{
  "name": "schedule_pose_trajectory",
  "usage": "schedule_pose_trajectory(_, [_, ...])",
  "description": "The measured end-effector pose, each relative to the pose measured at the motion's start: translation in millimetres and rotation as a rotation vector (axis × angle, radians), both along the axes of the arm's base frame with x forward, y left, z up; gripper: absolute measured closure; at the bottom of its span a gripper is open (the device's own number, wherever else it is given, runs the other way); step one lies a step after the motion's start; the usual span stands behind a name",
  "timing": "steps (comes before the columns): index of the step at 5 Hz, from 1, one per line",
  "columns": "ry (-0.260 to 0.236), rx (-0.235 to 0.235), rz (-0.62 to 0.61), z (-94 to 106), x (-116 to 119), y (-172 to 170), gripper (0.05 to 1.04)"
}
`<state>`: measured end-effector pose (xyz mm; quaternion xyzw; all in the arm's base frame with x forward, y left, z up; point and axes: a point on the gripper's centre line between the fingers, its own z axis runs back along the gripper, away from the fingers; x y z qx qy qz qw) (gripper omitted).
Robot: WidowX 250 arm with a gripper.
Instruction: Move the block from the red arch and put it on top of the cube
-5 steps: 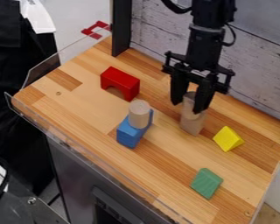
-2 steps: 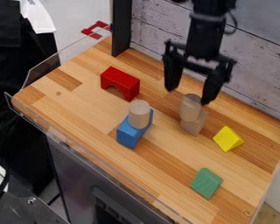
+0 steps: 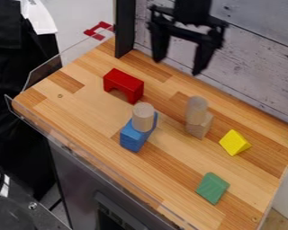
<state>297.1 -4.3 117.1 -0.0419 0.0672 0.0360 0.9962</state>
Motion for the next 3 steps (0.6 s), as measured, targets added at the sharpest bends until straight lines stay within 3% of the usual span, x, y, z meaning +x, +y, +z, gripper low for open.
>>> schedule_pose_trajectory(1, [0.035, 0.026, 0.031, -3.4, -10.1, 18.1, 0.083])
schedule_pose_trajectory(2, [0.045, 0.082, 0.071, -12.4, -15.3, 30.9, 0.083])
schedule_pose_trajectory(3, [0.019, 0.133, 0.104, -13.9, -17.6, 37.8, 0.083])
